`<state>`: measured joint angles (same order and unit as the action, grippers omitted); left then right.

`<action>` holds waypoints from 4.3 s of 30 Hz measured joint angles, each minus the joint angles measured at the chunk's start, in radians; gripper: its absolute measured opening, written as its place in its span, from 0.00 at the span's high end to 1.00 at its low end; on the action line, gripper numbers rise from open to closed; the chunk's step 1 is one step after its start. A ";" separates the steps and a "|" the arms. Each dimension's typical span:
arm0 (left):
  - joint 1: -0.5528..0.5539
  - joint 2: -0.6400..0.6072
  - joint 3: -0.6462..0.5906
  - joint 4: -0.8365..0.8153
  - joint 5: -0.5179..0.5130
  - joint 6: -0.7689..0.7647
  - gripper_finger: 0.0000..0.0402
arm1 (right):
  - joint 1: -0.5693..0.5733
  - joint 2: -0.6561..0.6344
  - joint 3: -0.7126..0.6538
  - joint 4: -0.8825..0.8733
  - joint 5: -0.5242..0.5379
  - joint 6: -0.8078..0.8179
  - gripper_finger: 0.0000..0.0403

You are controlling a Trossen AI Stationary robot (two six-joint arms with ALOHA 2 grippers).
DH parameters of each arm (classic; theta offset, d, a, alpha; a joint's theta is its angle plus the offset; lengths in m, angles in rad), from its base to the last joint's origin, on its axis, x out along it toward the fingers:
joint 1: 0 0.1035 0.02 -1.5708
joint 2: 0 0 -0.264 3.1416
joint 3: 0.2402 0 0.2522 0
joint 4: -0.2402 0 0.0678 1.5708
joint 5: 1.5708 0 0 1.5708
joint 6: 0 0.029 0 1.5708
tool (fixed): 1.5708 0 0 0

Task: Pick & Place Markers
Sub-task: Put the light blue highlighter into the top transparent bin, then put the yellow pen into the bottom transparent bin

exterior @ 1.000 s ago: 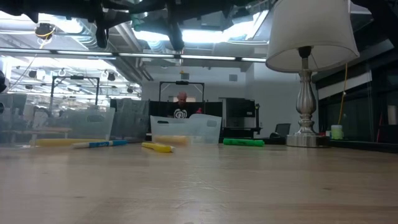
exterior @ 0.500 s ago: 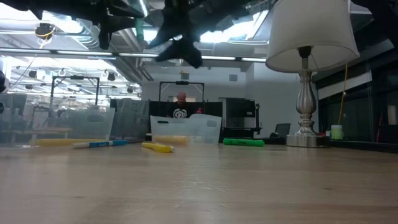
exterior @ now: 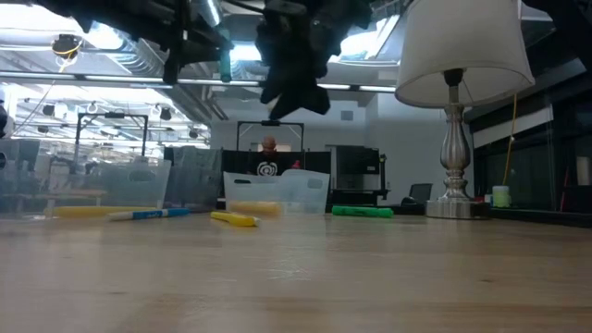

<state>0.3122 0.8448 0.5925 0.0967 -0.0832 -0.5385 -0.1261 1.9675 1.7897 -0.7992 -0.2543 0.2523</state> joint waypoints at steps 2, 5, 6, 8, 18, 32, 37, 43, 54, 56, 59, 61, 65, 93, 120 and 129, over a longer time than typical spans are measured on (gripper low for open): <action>0.015 0.016 0.011 -0.019 0.008 0.001 0.85 | 0.000 0.000 0.000 -0.019 0.000 0.000 0.58; 0.040 0.041 0.029 -0.052 0.025 0.001 0.85 | 0.003 0.000 0.000 -0.038 0.000 0.000 0.58; 0.050 0.050 0.034 -0.059 0.029 0.001 0.85 | 0.004 0.000 0.000 -0.043 0.000 -0.001 0.58; 0.069 0.073 0.045 -0.066 0.043 0.002 0.85 | 0.010 0.000 0.000 -0.049 0.001 -0.006 0.58; 0.164 0.197 0.104 -0.074 0.168 0.060 0.85 | 0.048 0.000 0.000 -0.062 0.001 -0.032 0.58; 0.216 0.408 0.296 -0.209 0.261 0.327 0.85 | 0.090 0.000 0.000 -0.062 0.027 -0.058 0.58; 0.216 0.486 0.387 -0.272 0.260 0.474 0.85 | 0.090 0.000 0.000 -0.062 0.031 -0.058 0.58; 0.217 0.576 0.491 -0.385 0.210 0.723 0.85 | 0.090 0.000 0.000 -0.062 0.032 -0.057 0.58; 0.220 0.665 0.534 -0.419 0.161 1.140 0.85 | 0.090 0.000 0.000 -0.061 0.036 -0.077 0.58; 0.220 0.675 0.534 -0.437 0.148 1.195 0.85 | 0.090 0.000 0.000 -0.061 0.036 -0.077 0.58; 0.220 0.691 0.534 -0.455 0.105 1.272 0.85 | 0.090 0.000 0.000 -0.060 0.037 -0.077 0.58; 0.220 0.704 0.534 -0.453 0.083 1.318 0.85 | 0.090 0.000 0.000 -0.059 0.039 -0.077 0.58; 0.220 0.729 0.534 -0.453 0.058 1.396 0.85 | 0.090 0.000 0.000 -0.058 0.056 -0.078 0.58; 0.220 0.894 0.533 -0.377 -0.017 1.574 0.77 | 0.088 0.000 0.000 -0.043 0.079 -0.105 0.58; 0.179 0.837 0.533 -0.420 -0.157 1.389 0.68 | 0.083 0.000 0.000 -0.036 0.079 -0.108 0.58; 0.179 0.741 0.533 -0.459 -0.154 1.293 0.71 | 0.083 0.000 0.000 -0.027 0.079 -0.108 0.58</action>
<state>0.4908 1.5858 1.1252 -0.3627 -0.2376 0.7545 -0.0433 1.9675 1.7893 -0.8263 -0.1757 0.1440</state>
